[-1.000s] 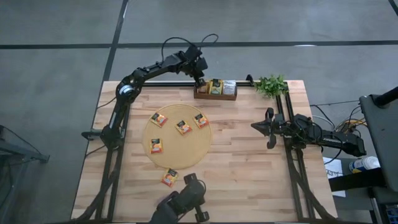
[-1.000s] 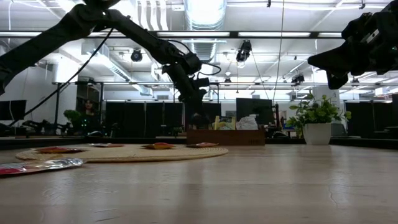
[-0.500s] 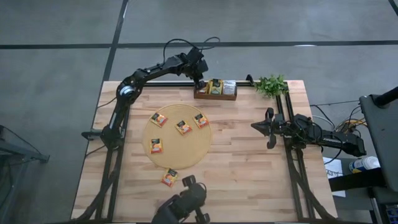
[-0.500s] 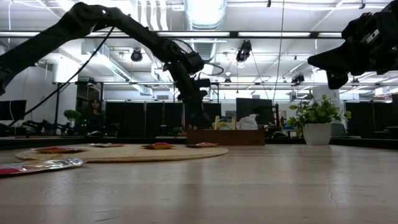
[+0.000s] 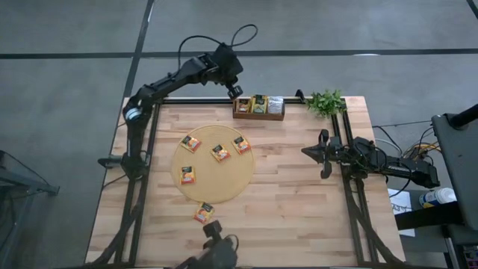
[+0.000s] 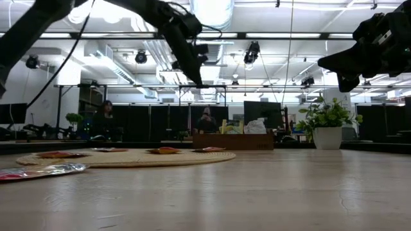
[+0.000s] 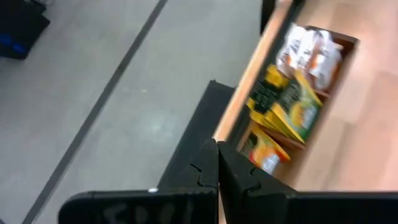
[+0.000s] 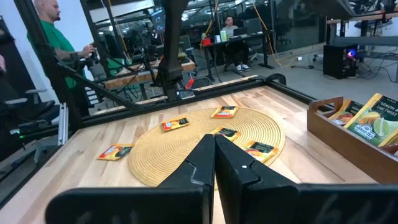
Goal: Pick & Place Tea
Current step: Put the orange tea bag into the left section of the wooden organizer
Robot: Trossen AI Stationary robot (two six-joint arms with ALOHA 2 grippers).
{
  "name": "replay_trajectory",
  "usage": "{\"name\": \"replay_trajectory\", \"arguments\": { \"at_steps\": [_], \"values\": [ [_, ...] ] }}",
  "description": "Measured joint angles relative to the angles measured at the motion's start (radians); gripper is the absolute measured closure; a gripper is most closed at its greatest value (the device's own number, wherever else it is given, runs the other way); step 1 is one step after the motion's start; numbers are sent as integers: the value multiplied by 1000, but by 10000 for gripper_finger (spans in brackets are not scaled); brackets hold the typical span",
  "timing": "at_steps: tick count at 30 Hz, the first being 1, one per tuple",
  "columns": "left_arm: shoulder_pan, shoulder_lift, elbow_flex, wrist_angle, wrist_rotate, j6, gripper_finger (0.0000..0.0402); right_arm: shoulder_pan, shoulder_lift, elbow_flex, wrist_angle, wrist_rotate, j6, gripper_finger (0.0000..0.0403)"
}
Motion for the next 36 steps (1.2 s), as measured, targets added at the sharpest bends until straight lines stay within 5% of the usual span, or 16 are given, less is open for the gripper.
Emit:
{"name": "replay_trajectory", "arguments": {
  "at_steps": [10, 24, 30, 36],
  "values": [
    [-86, -165, -53, -185, 1, -2, 401, 0, 0, 0, 0, 0, 0, 394],
    [-211, -605, -520, -195, 33, -157, 401, 0, 0, 0, 0, 0, 0, 394],
    [-360, -750, -638, -194, 121, -151, 401, 0, 0, 0, 0, 0, 0, 394],
    [-580, -759, -689, -208, 135, -104, 401, 0, 0, 0, 0, 0, 0, 394]
  ]
}}
